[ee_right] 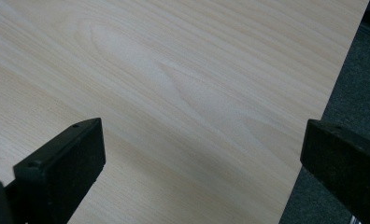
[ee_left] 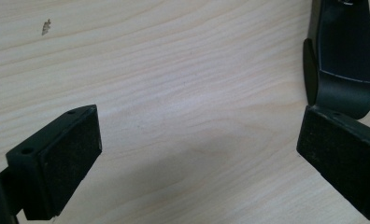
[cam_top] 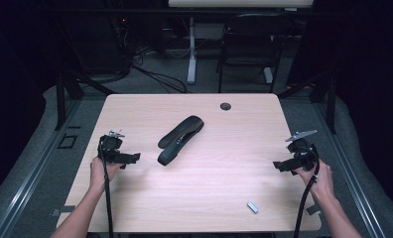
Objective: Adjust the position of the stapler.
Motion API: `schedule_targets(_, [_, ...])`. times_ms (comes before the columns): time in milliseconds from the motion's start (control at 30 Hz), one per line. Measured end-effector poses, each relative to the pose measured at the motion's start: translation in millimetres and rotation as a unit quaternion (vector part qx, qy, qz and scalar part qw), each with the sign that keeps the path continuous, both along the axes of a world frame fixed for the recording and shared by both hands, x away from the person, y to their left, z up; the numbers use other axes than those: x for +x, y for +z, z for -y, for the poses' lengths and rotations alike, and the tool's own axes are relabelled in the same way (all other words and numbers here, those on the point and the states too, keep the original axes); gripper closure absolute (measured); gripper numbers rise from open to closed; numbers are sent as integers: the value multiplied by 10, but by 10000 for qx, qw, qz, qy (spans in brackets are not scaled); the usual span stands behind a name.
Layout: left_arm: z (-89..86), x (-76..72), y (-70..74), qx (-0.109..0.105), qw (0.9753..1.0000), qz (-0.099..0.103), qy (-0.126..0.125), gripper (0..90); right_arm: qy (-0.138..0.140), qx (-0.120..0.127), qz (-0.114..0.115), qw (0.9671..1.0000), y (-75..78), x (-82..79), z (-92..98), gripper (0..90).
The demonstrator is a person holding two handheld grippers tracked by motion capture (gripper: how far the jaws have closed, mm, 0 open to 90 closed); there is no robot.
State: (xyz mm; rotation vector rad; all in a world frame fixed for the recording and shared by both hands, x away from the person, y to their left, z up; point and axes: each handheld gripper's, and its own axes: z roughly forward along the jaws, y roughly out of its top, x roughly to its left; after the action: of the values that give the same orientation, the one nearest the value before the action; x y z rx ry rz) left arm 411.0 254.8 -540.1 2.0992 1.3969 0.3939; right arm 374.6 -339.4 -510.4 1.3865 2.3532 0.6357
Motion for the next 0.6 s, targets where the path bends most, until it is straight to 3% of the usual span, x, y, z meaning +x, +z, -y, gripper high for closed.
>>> schedule_targets(333, [105,-1,77,-191,9997,44,-165,2,16,-145,-47,9999,-9,3,-19,0])
schedule_targets(500, [209,3,143,-291,9992,114,-239,0,39,-10,-235,9997,-31,26,-13,0])
schedule_targets(600, [331,6,189,-356,9985,201,-361,0,-34,87,-223,9997,-30,28,21,0])
